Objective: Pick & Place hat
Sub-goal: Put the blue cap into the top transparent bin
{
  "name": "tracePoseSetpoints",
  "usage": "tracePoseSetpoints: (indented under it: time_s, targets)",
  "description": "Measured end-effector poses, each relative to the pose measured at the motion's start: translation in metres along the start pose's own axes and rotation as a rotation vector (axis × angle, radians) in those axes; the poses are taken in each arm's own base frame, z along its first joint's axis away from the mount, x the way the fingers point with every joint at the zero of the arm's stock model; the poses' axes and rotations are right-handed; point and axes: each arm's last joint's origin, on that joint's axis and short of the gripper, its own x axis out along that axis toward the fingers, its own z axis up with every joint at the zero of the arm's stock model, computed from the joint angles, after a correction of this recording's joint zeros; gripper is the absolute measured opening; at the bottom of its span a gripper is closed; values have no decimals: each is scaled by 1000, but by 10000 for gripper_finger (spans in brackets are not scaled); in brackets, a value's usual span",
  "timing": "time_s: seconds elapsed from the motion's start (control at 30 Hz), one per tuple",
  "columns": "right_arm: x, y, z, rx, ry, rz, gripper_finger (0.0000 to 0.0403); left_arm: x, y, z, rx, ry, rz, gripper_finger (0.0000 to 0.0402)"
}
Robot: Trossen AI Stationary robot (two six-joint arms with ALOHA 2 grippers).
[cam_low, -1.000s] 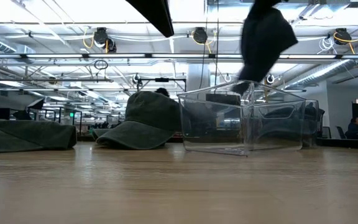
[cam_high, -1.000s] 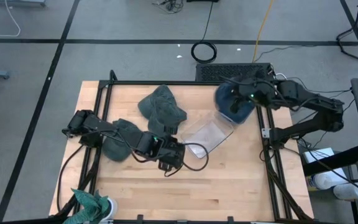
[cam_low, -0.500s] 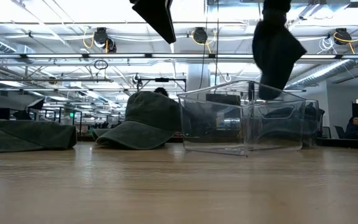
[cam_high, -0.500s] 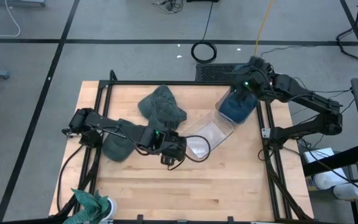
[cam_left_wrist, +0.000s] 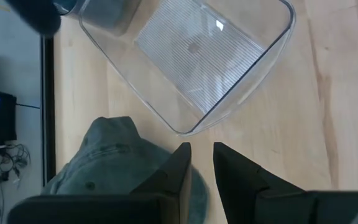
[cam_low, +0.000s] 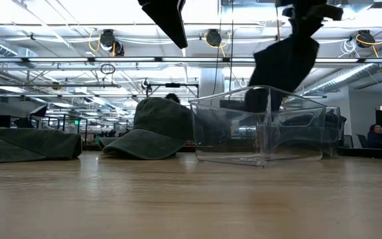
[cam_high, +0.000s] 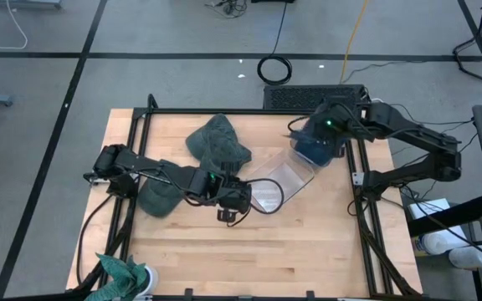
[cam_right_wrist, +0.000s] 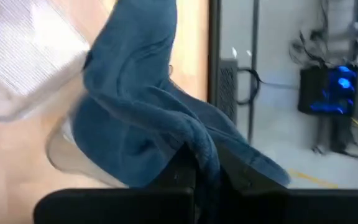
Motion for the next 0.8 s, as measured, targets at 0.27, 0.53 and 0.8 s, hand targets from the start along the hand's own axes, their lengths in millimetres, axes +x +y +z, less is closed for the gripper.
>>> tracePoseSetpoints:
  time_s: [0.27,0.53,0.8]
  targets:
    - [-20,3,-8,185,-85,-81,7,0,0,0,-6,0,1,77]
    - [-30,11,-20,234,-88,-25,7,0,0,0,-6,0,2,77]
    - [-23,16,-18,250,-71,6,7,0,0,0,-11,0,3,77]
